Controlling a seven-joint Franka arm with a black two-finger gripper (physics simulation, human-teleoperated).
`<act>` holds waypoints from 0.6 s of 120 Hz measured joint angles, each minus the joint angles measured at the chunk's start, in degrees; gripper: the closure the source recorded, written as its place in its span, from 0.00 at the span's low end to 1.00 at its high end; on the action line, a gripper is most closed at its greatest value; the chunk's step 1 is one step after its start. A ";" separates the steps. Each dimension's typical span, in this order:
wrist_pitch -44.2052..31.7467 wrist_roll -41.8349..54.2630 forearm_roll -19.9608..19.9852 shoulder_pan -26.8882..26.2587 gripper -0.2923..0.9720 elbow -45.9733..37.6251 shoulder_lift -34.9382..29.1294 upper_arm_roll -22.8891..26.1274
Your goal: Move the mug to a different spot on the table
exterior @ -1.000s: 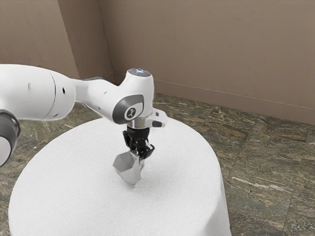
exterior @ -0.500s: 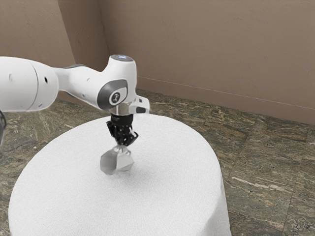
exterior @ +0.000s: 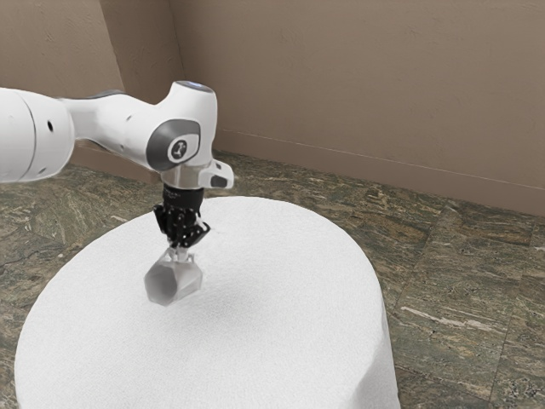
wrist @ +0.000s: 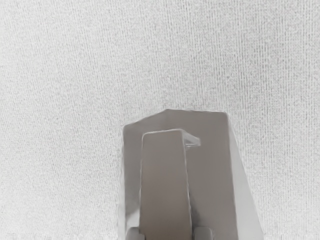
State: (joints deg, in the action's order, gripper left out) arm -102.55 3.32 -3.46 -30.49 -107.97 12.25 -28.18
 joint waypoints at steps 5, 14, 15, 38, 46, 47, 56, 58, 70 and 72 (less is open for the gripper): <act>2.86 -0.15 -0.25 0.06 0.85 1.31 0.95 -0.27; 7.63 -0.35 -0.44 0.14 0.85 4.42 3.69 -0.73; 8.15 -0.36 -0.43 0.14 0.85 4.83 4.04 -0.75; 17.38 -0.17 0.37 0.24 0.85 9.79 7.65 -1.06; 20.92 0.10 1.28 0.28 0.85 11.45 8.92 -1.06; 21.38 0.18 1.47 0.29 0.85 11.74 9.09 -1.07; 24.57 1.48 3.91 0.51 0.85 13.10 10.79 -2.03; 24.95 1.90 4.70 0.54 0.85 13.22 11.13 -2.62; 26.70 4.63 10.25 0.88 0.85 13.51 13.08 -5.40; 26.91 5.13 11.23 1.04 0.85 13.52 13.69 -5.78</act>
State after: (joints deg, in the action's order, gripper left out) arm -75.64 8.46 7.77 -29.45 -94.45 25.94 -33.97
